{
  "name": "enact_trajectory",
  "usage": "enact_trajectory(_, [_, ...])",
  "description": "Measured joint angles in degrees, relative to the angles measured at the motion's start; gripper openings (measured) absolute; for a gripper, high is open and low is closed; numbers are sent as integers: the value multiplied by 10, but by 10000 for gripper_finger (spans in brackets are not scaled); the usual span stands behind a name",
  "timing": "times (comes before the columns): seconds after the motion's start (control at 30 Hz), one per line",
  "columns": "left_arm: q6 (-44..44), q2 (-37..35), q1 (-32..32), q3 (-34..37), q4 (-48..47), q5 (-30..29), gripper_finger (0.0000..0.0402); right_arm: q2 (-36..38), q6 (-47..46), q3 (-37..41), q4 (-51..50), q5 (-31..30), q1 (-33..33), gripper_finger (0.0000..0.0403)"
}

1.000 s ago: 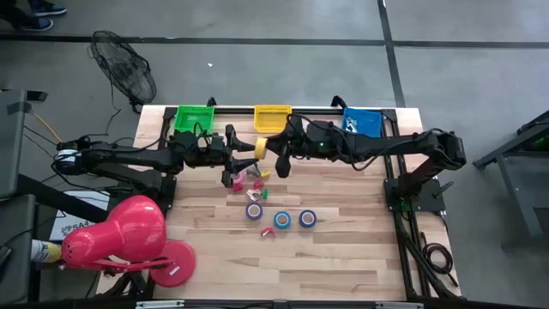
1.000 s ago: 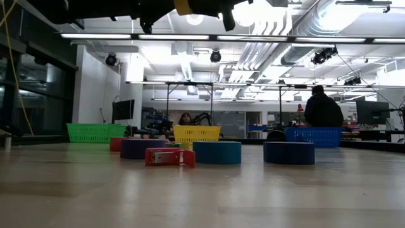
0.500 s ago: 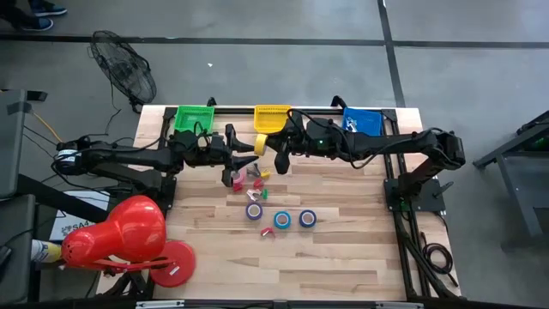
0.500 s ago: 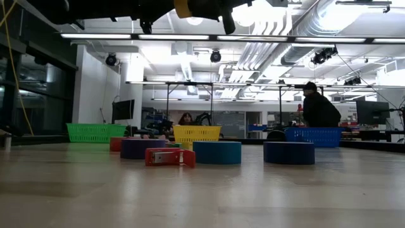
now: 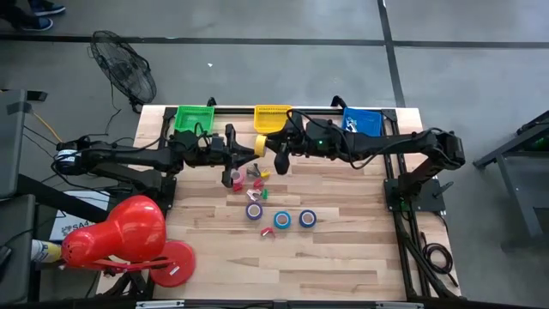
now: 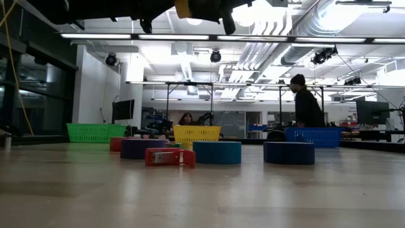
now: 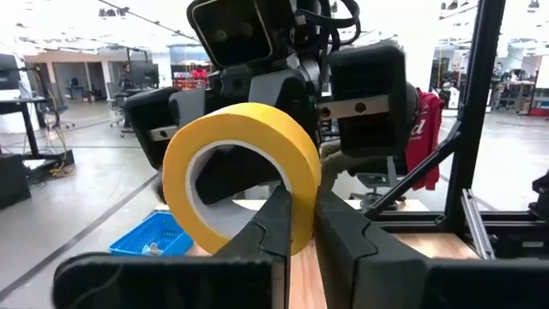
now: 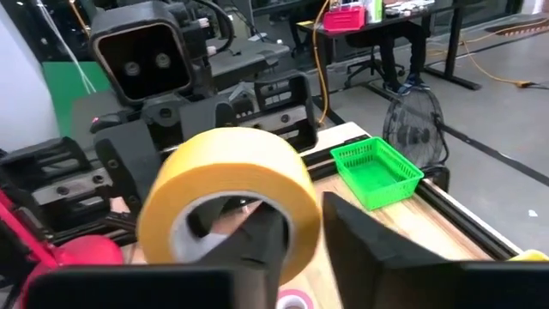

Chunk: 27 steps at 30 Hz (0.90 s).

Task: Pick and place Stapler, Stapler remover, tape
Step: Put the yellow tape into the yellow bin

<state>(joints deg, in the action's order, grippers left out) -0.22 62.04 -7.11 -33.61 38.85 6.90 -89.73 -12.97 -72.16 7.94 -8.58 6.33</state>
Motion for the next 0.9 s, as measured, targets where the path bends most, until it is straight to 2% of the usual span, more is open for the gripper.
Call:
enact_trajectory(0.13, [0,0,0,0,-6,-9,23,7,-4,0,-26,-9,2,152])
enact_trajectory(0.23, [0,0,0,0,-30,-35,24,19,-18,0,-66,-24,8,180])
enact_trajectory(0.47, [-3,0,-9,0,-123,-143,24,69,-50,0,-183,-85,24,202])
enact_trajectory(0.53, [-20,1,-27,0,-142,-152,24,84,-63,0,-213,-95,29,203])
enact_trajectory(0.63, [-66,20,-70,0,-147,-140,24,107,-75,0,-257,-110,37,203])
enact_trajectory(0.77, [-183,62,-142,0,-146,-79,25,131,-76,0,-288,-128,46,204])
enact_trajectory(0.9, [-264,125,-204,1,-119,-5,25,145,-64,0,-304,-134,51,204])
